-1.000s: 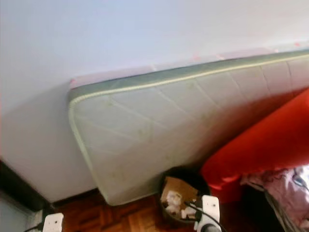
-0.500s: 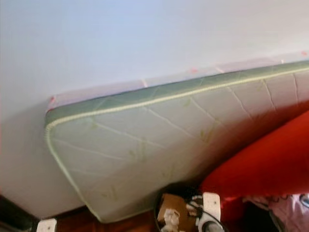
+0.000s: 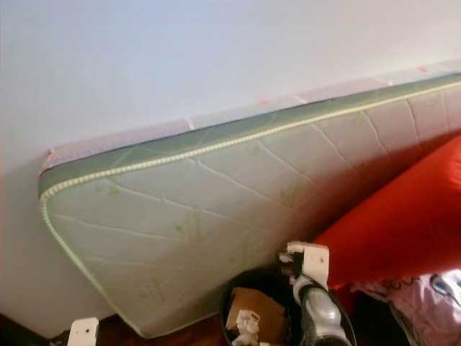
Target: Clean up the room
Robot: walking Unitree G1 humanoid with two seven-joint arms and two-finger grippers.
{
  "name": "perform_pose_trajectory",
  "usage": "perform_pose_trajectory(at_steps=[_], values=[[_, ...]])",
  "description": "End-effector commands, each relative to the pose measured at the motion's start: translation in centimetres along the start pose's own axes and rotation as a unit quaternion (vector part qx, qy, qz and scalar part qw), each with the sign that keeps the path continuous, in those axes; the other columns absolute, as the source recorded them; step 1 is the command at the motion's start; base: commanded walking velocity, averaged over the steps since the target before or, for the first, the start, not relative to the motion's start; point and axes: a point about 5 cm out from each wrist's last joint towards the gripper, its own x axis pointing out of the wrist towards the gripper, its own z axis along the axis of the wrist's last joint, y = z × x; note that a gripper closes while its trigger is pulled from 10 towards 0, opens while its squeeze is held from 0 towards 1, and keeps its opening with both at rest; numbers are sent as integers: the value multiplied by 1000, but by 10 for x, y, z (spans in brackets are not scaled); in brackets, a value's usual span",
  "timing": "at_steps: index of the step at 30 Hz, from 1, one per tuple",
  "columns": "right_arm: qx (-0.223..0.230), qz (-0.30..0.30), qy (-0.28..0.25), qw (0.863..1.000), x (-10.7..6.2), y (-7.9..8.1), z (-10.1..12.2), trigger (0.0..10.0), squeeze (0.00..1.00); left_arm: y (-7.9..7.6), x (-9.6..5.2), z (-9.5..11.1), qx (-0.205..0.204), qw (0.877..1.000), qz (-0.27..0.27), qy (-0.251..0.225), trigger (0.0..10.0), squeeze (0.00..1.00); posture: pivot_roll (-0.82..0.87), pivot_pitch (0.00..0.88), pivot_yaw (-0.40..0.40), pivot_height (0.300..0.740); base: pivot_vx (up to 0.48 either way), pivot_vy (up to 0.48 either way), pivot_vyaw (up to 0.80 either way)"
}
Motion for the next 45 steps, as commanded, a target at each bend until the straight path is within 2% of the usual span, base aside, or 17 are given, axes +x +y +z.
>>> perform_pose_trajectory(at_steps=[1,6,9,11,12,13,14,19,20,26,31,34,35,38,45], values=[[8,-2,5,1000,-1,2,-3,10000,0,7,-3,-5,6,1000,3,8,10000,0,72,0,-24,740,0,0,0],[7,12,-7,1000,3,9,5,10000,0,13,-4,-6,5,1000,10,12,10000,0,70,0,-19,740,0,0,0],[7,11,-5,1000,3,8,5,10000,0,11,-2,-2,5,1000,9,9,10000,0,71,0,-20,740,0,0,0],[7,6,5,1000,1,5,0,10000,0,3,2,7,6,1000,5,2,10000,0,73,0,-21,740,0,0,0],[4,5,8,1000,1,4,-1,10000,651,1,3,10,6,1000,3,0,10000,0,77,0,-22,740,0,0,0],[2,5,10,1000,0,3,-2,10000,651,-1,4,11,6,1000,2,-1,10000,0,77,0,-22,740,0,0,0],[3,5,13,1000,0,3,-4,10000,1000,-2,4,12,6,1000,1,-3,10000,0,78,0,-23,740,0,0,0],[6,0,21,1000,-2,0,-8,10000,1000,-2,2,6,4,1000,0,-2,10000,0,78,0,-24,740,0,0,0],[8,1,23,1000,-2,0,-9,10000,1000,1,-1,-2,3,1000,2,4,10000,0,78,0,-25,740,0,0,0],[10,4,26,1000,-3,1,-10,10000,1000,13,-7,-15,0,1000,9,14,10000,0,80,0,-28,740,0,0,0],[13,15,34,999,-3,3,-12,10000,1000,14,-4,-7,-2,1000,11,11,10000,0,82,0,-33,740,0,0,0],[15,30,40,999,-3,7,-14,10000,1000,2,1,3,-1,1000,6,4,10000,0,82,0,-35,740,0,0,0],[16,34,43,998,-3,8,-14,10000,1000,-6,4,8,-1,1000,1,0,10000,0,83,0,-36,740,0,0,0],[14,35,48,998,-3,8,-16,10000,1000,-16,6,11,0,1000,-4,-2,10000,0,82,0,-36,740,0,0,0],[5,24,64,998,-5,4,-22,10000,1000,-24,5,6,0,1000,-8,1,10000,0,84,0,-37,740,0,0,0]])
